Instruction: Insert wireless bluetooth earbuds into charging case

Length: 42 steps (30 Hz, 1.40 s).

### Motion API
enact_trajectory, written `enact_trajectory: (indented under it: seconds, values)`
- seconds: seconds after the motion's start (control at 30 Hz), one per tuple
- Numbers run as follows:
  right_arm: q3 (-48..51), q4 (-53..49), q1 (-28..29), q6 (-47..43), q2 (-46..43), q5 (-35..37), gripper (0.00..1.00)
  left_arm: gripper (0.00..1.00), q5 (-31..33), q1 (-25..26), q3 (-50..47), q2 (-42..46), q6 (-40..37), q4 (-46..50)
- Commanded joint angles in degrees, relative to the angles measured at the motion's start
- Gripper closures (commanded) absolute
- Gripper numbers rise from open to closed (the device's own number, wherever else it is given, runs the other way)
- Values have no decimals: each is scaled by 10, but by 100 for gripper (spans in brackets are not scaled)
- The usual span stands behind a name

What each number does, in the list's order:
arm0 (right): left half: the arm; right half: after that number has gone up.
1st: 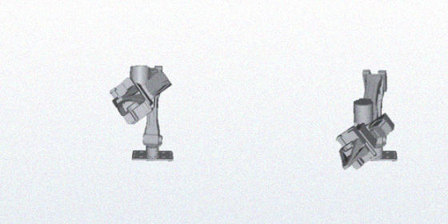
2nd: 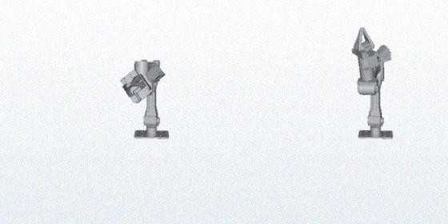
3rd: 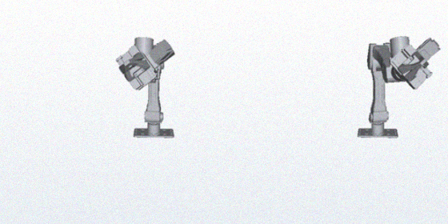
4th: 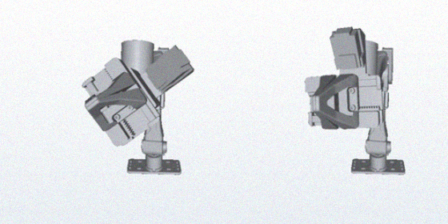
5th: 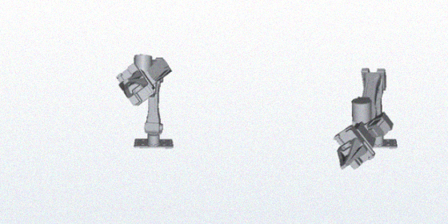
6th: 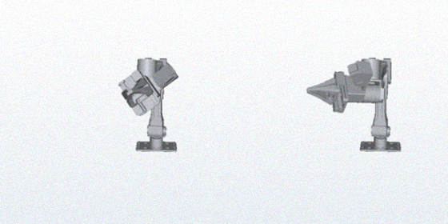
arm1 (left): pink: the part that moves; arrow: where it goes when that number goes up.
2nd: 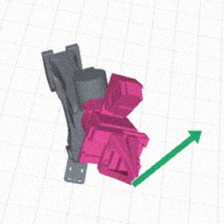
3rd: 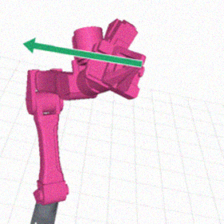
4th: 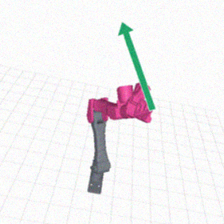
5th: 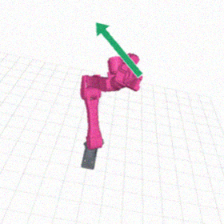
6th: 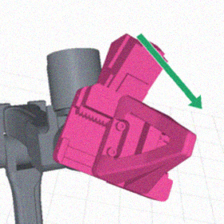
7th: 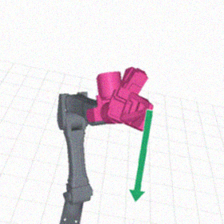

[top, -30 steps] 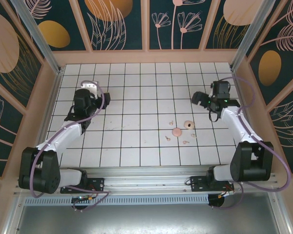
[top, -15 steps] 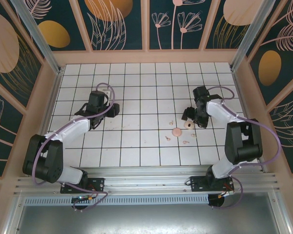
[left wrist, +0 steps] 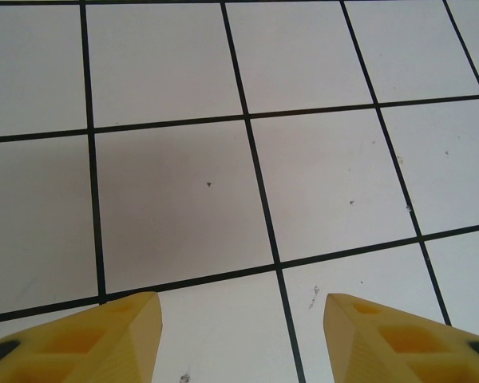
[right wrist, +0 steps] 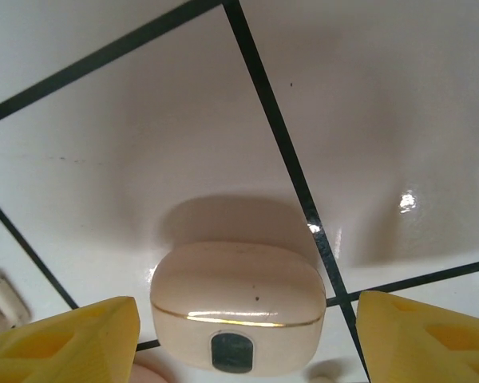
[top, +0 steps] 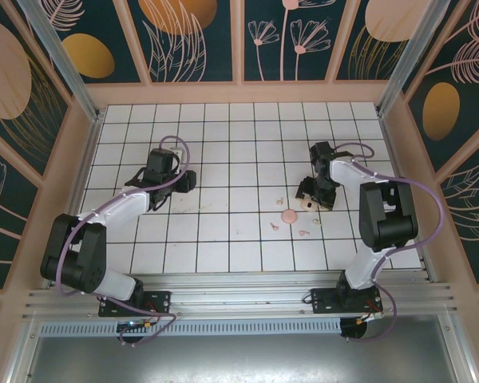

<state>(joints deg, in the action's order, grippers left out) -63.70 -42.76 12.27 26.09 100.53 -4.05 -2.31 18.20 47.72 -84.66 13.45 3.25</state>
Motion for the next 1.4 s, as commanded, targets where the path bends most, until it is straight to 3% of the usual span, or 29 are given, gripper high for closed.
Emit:
enact_trajectory:
  seconds: [0.0,0.3,0.53,0.77,0.97,1.1,1.37]
  values:
    - [-12,-17,7,11,14,15,29,44,6,5,16,-8,4,6]
    - [-11,-7,14,11,32,8,33,44,4,4,13,-13,4,4]
    - [-8,5,15,9,34,13,45,46,-8,4,13,-13,3,4]
    - [-8,32,21,18,-34,20,50,53,-59,4,26,1,1,2]
    - [5,155,58,21,-163,-29,52,56,-158,10,15,58,-9,-73]
    - [45,283,81,72,-245,-75,53,57,-211,20,-4,103,-15,-157]
    - [109,480,153,157,-321,-88,54,57,-263,50,-14,140,-33,-251]
